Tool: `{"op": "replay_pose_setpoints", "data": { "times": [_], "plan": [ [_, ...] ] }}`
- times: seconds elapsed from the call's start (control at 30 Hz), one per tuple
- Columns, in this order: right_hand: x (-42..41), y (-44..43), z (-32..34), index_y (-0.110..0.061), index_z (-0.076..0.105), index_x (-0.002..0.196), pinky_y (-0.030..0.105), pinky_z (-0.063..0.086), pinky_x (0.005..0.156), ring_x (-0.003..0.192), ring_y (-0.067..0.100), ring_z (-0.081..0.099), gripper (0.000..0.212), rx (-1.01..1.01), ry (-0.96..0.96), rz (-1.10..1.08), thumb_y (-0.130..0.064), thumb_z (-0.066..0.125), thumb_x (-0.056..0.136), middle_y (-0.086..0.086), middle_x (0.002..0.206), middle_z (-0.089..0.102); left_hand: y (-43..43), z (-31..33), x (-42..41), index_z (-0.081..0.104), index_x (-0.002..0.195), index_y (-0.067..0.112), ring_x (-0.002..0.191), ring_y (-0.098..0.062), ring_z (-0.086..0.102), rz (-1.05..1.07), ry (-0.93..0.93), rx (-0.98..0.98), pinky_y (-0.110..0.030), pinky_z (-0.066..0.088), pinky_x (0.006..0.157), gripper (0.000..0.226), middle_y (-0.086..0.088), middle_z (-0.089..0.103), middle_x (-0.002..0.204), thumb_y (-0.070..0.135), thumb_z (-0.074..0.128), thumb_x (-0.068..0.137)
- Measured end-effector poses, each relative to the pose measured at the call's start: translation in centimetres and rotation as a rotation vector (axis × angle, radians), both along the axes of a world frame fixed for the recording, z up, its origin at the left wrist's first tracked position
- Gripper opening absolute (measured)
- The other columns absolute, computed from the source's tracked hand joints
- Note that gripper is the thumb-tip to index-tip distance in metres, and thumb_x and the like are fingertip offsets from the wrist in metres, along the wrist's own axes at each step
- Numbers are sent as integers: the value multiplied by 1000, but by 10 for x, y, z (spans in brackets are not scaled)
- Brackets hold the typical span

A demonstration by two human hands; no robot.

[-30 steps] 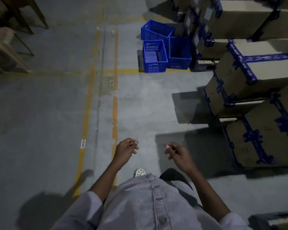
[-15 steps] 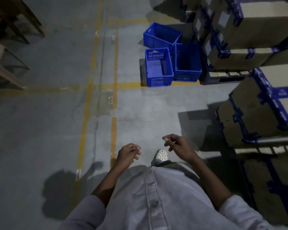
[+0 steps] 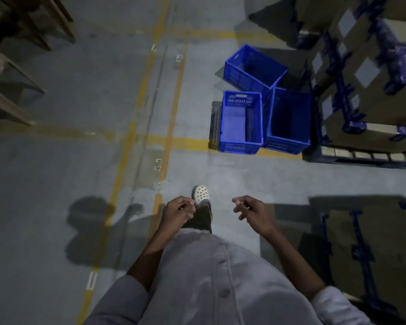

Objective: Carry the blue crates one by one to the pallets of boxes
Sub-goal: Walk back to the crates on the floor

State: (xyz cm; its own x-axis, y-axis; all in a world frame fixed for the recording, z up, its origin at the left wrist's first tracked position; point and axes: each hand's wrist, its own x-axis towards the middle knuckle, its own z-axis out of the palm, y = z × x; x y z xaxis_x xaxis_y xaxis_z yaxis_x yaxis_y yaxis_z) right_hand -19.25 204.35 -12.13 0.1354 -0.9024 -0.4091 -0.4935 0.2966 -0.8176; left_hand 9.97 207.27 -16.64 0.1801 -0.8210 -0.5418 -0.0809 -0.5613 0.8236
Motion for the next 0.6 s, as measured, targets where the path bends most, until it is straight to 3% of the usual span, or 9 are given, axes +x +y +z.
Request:
{"op": "replay_pose_setpoints", "data": {
  "times": [0.07, 0.17, 0.37, 0.47, 0.6],
  "plan": [
    [4, -51, 5, -29, 80, 115, 22, 51, 64, 71, 19, 77, 16, 32, 24, 20, -28, 65, 112, -5, 91, 83, -62, -1, 10, 80, 104, 13, 76, -29, 73, -12, 10, 7, -39, 55, 76, 10, -22, 82, 94, 11, 73, 111],
    [4, -134, 21, -27, 80, 118, 30, 58, 75, 72, 18, 77, 17, -4, 28, -44, -30, 64, 113, -7, 91, 81, -167, 10, 21, 80, 107, 16, 71, -22, 74, -74, -22, -12, -30, 48, 65, 9, -14, 84, 93, 19, 73, 112],
    [3, -254, 45, -30, 79, 120, 26, 61, 76, 76, 20, 76, 17, -48, -49, -291, -34, 64, 113, -4, 94, 81, -352, 30, 12, 79, 109, 14, 67, -14, 73, -240, -52, -53, -25, 48, 55, 10, -5, 85, 89, 22, 74, 112],
    [-10, -300, 33, -33, 80, 118, 33, 62, 79, 77, 18, 76, 16, -21, -42, -332, -35, 65, 112, -4, 95, 82, -422, 27, -9, 77, 115, 4, 63, -14, 70, -305, -40, -34, -24, 46, 54, 13, -3, 83, 84, 16, 73, 111],
    [-28, -364, 9, -28, 80, 120, 47, 64, 85, 75, 21, 77, 18, 14, -6, -382, -36, 65, 111, -4, 93, 82, -501, 13, -30, 78, 114, 7, 67, -19, 73, -365, 3, 33, -30, 48, 60, 8, -6, 83, 87, 12, 72, 112]
  ]
}}
